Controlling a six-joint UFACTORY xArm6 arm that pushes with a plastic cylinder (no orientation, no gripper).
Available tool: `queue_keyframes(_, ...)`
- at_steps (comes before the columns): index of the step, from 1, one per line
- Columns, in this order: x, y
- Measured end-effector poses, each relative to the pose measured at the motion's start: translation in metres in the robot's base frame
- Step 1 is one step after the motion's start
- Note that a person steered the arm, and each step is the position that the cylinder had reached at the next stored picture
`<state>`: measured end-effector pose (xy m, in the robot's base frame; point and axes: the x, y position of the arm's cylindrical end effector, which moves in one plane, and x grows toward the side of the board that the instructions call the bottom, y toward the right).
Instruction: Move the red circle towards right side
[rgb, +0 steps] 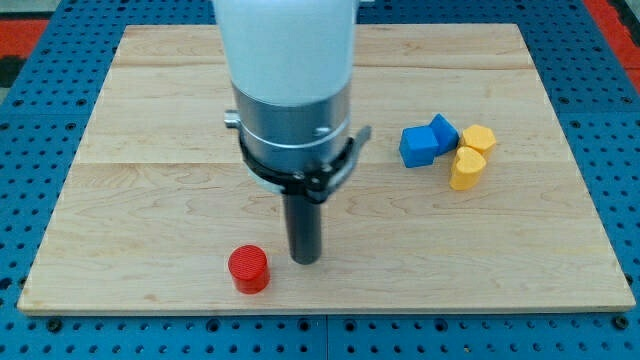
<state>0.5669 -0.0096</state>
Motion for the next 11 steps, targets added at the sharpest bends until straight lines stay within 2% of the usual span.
queue_keyframes(1, 0.029, 0.001)
queue_keyframes(2, 0.041, -0.047)
queue_keyframes(4, -0.049, -0.053)
queue_keyframes(5, -0.069, -0.143)
queue_keyframes(6, -0.019, -0.205)
queue_keyframes(7, 0.007, -0.132)
queue_keyframes(8, -0.011, -0.056)
queue_keyframes(9, -0.013, -0.074)
queue_keyframes(10, -0.032, -0.010)
queue_keyframes(11, -0.036, -0.007)
